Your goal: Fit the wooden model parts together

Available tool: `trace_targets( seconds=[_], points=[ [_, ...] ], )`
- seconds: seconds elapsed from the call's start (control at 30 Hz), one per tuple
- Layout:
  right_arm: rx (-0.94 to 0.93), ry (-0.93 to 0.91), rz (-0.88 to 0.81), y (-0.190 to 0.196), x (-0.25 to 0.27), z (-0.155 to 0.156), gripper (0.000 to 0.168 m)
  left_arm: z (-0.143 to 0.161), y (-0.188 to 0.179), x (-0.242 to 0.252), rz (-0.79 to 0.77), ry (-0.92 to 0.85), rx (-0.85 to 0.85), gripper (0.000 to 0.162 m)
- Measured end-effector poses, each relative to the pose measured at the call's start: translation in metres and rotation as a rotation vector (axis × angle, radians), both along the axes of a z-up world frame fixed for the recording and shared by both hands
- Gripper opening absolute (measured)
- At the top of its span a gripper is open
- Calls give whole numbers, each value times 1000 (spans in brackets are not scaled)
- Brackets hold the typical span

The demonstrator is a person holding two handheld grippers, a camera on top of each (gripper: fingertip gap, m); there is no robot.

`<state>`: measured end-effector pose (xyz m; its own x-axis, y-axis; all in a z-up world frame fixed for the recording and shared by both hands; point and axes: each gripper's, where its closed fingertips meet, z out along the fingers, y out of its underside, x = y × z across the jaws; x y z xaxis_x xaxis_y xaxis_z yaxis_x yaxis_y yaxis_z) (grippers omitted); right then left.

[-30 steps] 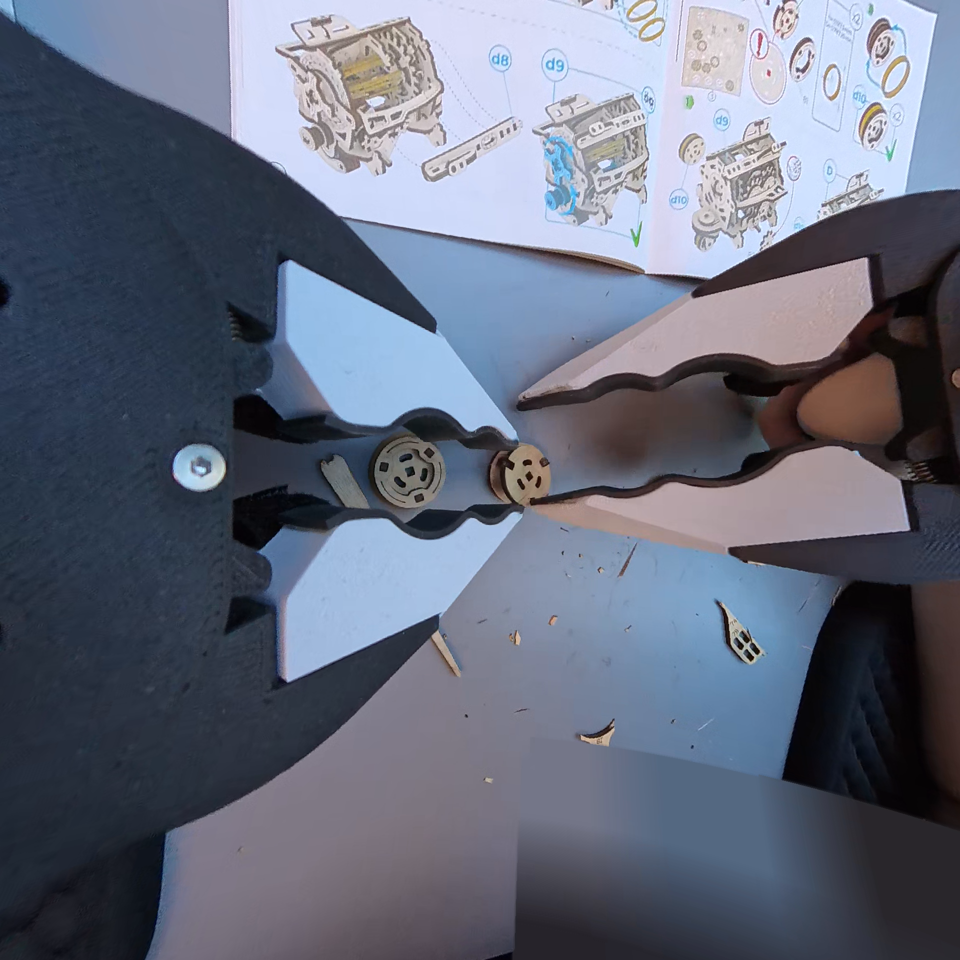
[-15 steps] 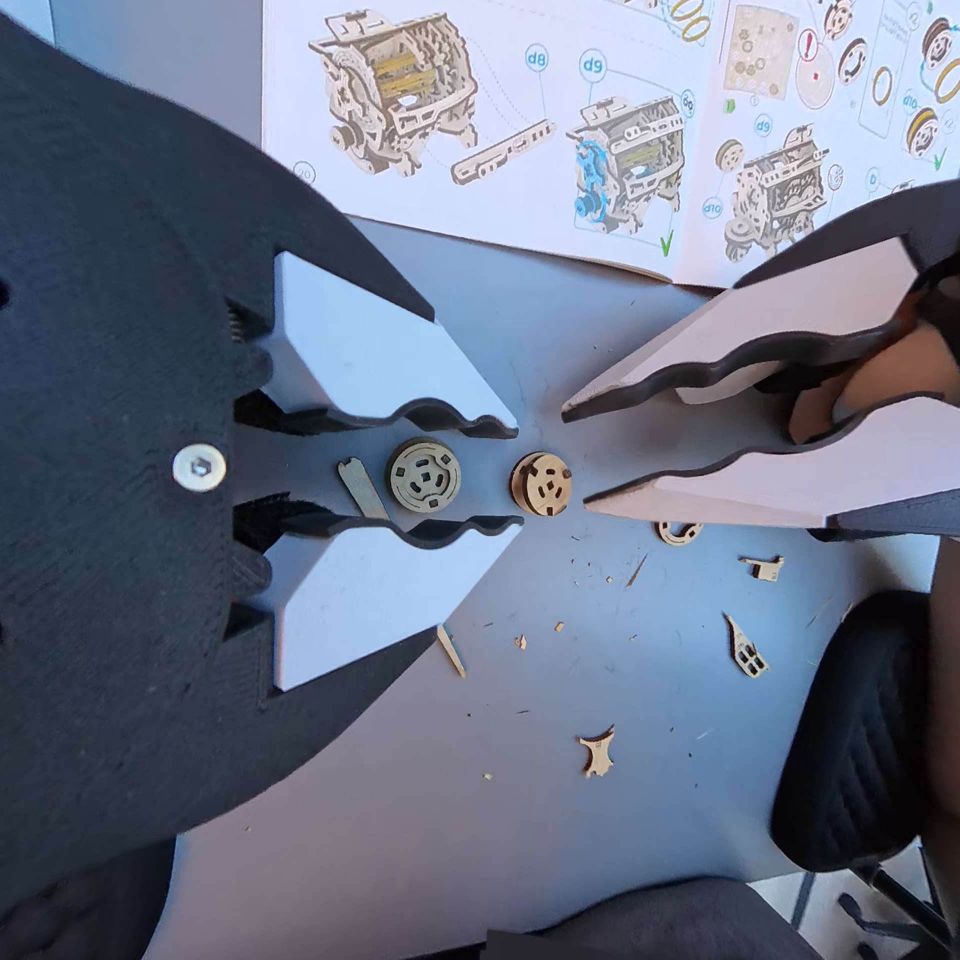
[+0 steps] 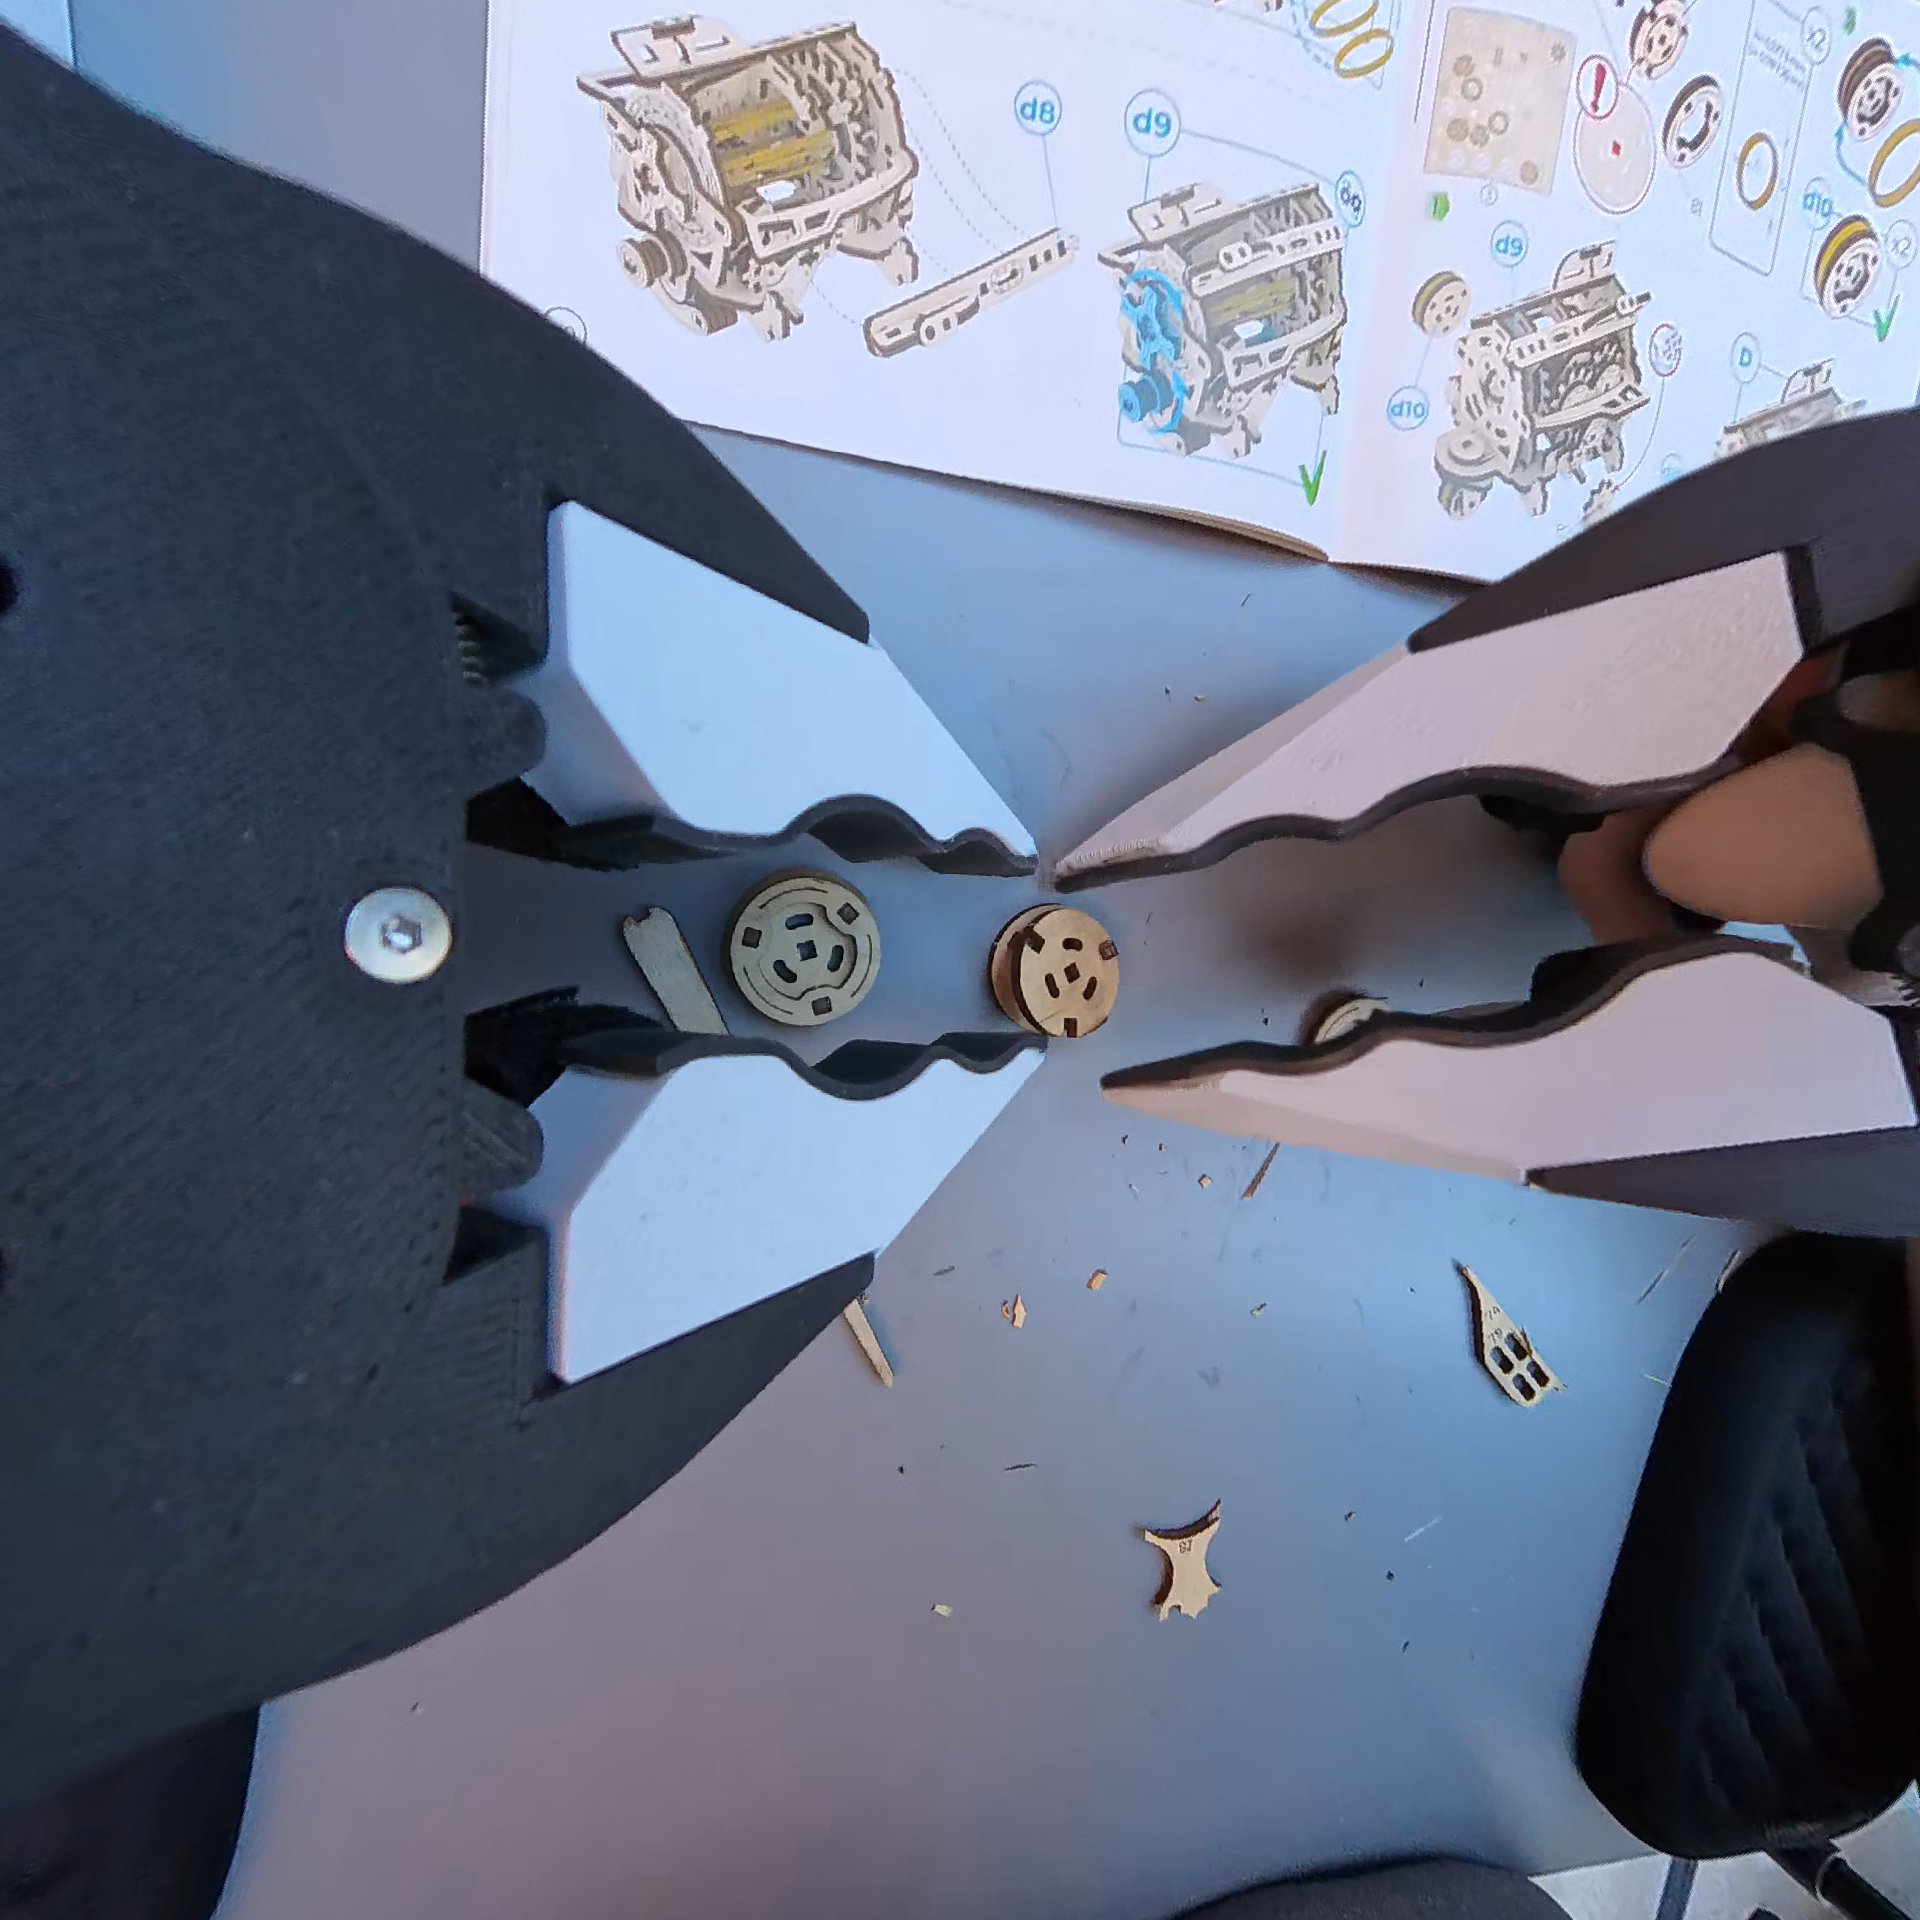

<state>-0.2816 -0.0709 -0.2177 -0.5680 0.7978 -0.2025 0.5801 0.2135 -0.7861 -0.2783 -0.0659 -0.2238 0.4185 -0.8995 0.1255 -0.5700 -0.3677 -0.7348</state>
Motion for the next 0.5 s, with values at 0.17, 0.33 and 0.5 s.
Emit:
trace_targets(
  seconds=[0.17,0.33,0.5],
  points=[
    [14,-1,8,0,2,-1,35,0,1,0,2,-11,-1,27],
    [86,26,36,0,2,-4,33,0,0,0,-10,-6,19,27],
    [126,51,43,1,1,-5,31,0,0,0,-10,-13,16,27]
  ],
)
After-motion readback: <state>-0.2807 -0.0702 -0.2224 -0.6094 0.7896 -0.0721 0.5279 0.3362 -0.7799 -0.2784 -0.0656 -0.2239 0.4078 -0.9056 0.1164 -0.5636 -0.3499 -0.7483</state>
